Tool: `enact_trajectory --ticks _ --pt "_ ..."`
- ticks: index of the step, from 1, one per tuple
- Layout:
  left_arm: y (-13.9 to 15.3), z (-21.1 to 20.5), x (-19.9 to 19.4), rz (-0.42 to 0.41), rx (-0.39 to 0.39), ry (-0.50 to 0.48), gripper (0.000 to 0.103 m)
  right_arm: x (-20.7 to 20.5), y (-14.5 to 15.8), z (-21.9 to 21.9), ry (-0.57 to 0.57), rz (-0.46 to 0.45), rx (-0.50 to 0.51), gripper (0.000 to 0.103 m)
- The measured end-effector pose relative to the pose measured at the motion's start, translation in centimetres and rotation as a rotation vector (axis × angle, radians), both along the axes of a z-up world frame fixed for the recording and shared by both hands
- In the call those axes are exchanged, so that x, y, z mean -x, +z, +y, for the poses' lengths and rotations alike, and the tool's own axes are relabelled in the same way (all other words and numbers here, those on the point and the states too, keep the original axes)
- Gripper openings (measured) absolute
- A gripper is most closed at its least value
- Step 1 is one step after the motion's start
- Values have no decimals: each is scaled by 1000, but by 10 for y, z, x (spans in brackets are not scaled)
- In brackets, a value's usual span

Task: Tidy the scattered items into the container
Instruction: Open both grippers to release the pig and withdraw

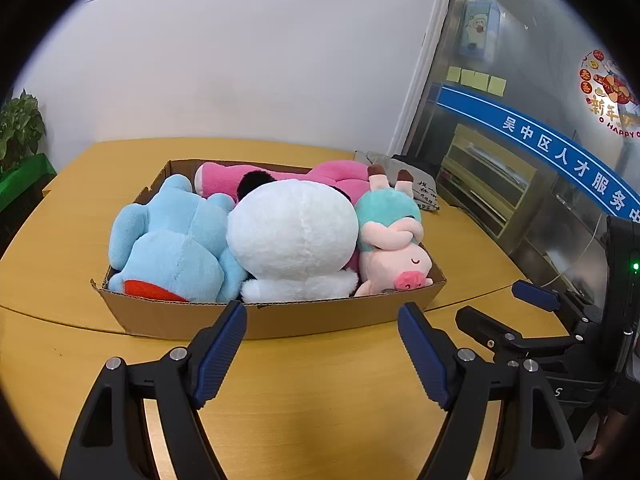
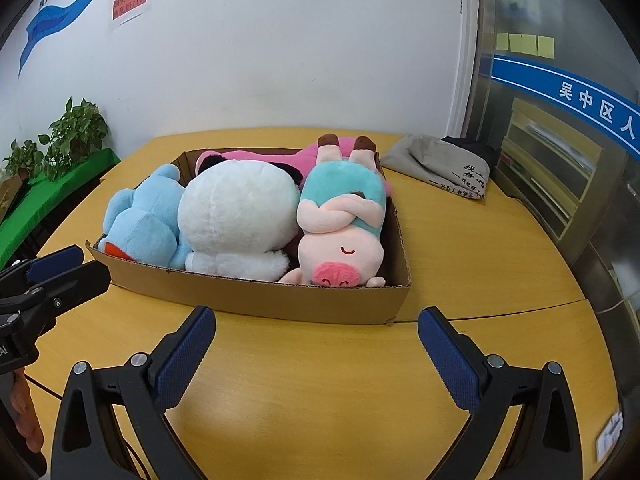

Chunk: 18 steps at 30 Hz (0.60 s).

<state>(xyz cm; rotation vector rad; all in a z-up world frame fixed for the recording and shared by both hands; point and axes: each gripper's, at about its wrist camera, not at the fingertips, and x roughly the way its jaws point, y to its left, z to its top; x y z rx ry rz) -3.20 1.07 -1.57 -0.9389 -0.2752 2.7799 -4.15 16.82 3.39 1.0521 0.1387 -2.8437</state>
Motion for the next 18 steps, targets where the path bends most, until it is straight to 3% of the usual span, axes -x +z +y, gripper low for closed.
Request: enact_trajectory --ticks 18 --pt "-3 5 7 4 16 16 78 1 -3 8 -9 -9 7 103"
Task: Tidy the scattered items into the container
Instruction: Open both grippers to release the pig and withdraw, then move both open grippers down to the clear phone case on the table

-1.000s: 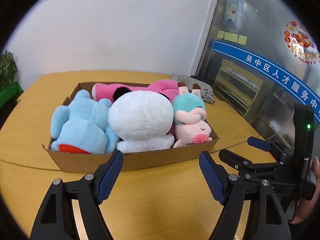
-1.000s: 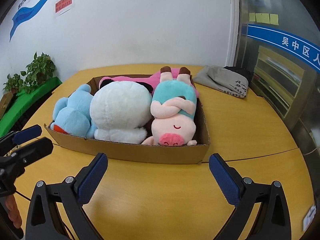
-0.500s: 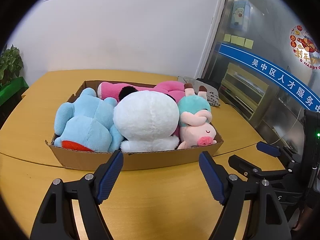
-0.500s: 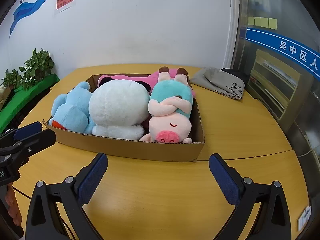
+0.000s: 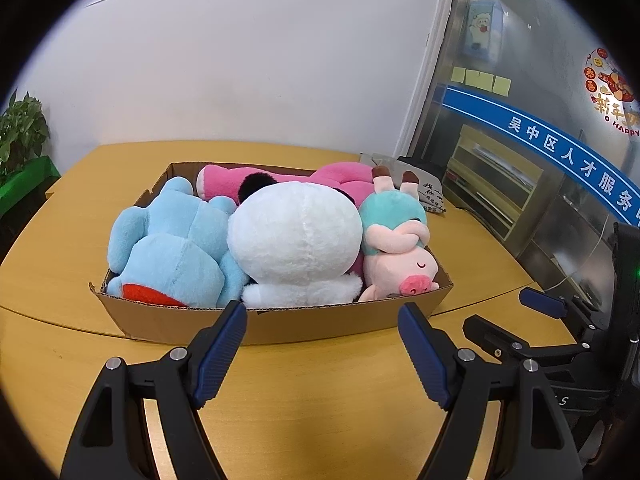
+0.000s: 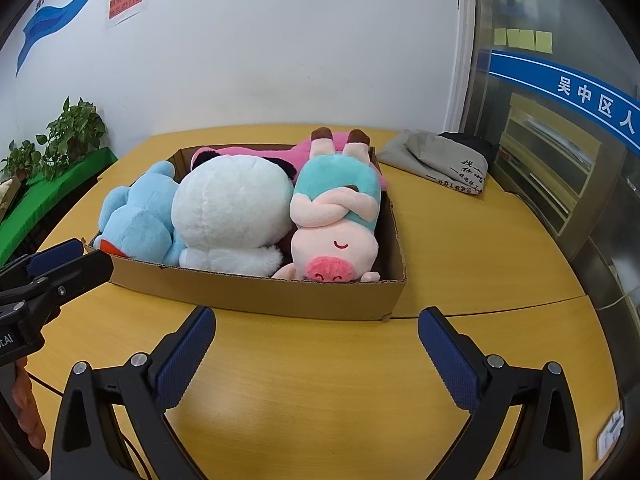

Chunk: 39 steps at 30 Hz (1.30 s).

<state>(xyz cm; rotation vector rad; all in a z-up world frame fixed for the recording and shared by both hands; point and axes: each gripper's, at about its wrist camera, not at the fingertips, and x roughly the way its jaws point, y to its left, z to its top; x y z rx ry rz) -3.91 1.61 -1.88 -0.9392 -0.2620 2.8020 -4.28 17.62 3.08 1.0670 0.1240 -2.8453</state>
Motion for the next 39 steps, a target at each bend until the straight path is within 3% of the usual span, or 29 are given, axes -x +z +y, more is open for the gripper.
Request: enact_trajectory --ticks 23,29,35,39 --pt "-13 1 -29 -64 -55 -87 78 -23 3 1 13 15 13 103" --pt "-52 -6 -61 -228 -194 -163 78 -56 -13 13 42 1 33 103" --pt "-102 5 -102 -408 -223 -222 78 -107 -56 44 160 -96 110 103" --pt "-129 15 -119 -524 -268 -262 77 -140 -85 54 204 -155 66 102"
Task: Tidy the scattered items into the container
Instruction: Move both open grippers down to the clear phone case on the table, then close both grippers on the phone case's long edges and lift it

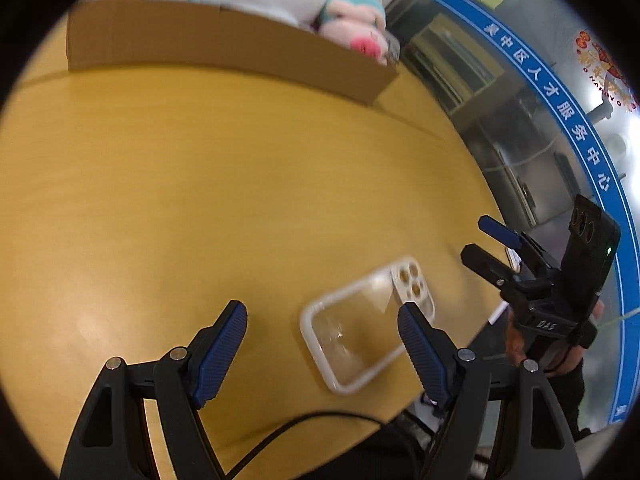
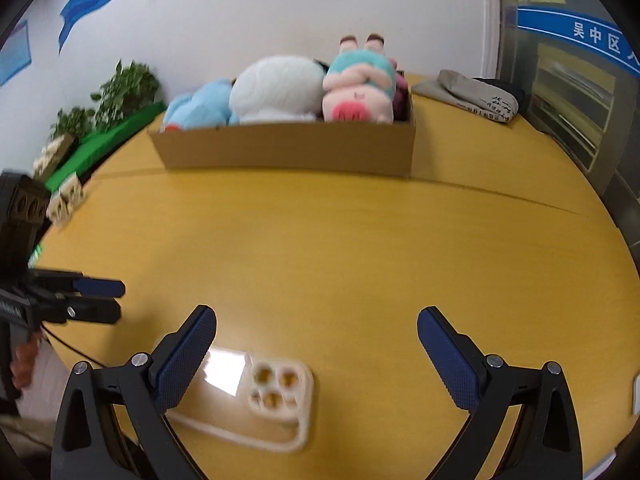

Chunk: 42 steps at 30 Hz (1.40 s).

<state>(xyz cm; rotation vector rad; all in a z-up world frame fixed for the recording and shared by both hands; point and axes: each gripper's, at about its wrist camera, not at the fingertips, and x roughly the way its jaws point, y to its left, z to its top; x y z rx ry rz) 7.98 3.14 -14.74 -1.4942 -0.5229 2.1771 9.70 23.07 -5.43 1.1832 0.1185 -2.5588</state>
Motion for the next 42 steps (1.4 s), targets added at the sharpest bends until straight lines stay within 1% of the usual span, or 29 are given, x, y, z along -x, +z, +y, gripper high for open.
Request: enact_trajectory --ticks 2,4,6,8,9,10,12,17,21,23,24,26,27,28,29,30,31,33,34,36,37,38,40,42 --pt "-9 4 -2 -50 -20 -10 77 -12 -12 2 23 -18 -23 97" --pt "-17 10 -2 -90 -43 -33 76 -18 -23 1 49 -45 -27 87" --pt "-19 16 -2 -105 -65 -54 76 -25 -33 -1 74 -72 -31 84" --pt "-22 21 0 -119 -87 -72 76 -30 -44 -3 98 -100 -33 76" --pt "-23 22 1 -119 -98 -72 76 -31 -49 -5 107 -115 -27 71" --pt "-23 23 3 -118 -109 -71 76 -31 -52 -7 116 -126 -17 63" --pt "-23 22 7 -116 -132 -64 76 -32 -56 -11 133 -141 19 57" --pt "-19 14 16 -79 -87 -34 76 -24 -59 -20 93 -152 62 60" --pt "-15 -8 31 -38 -33 14 76 -9 -60 -39 90 -166 99 63" --pt "-13 -20 39 -9 -5 25 76 -3 -62 -53 127 -173 108 68" --pt "-12 -25 42 8 4 17 76 -1 -62 -60 158 -174 111 74" --pt "-3 -34 47 60 17 -37 76 4 -59 -70 233 -151 92 76" --pt "4 -34 48 89 33 -69 77 6 -55 -73 285 -126 67 82" --pt "11 -35 48 142 76 -131 78 7 -50 -74 357 -86 26 94" --pt "17 -33 47 185 126 -202 78 7 -45 -76 429 -47 -16 98" --pt "21 -30 47 224 184 -296 78 8 -40 -77 501 -7 -57 102" --pt "21 -27 47 240 217 -367 78 10 -37 -79 572 19 -99 102" --pt "16 -16 49 243 266 -501 78 18 -36 -84 710 20 -180 102" --pt "11 -10 50 244 307 -566 78 22 -38 -87 772 21 -212 102" --pt "-1 4 52 238 381 -685 78 29 -42 -92 874 23 -252 102" --pt "-8 11 53 234 410 -740 80 33 -45 -94 908 14 -248 102" --pt "-12 16 53 236 413 -782 80 38 -49 -96 943 -5 -237 102" --pt "-15 23 51 277 420 -842 82 46 -60 -100 1007 -52 -226 102" --pt "-15 25 52 295 416 -862 82 49 -71 -104 1054 -87 -243 100"
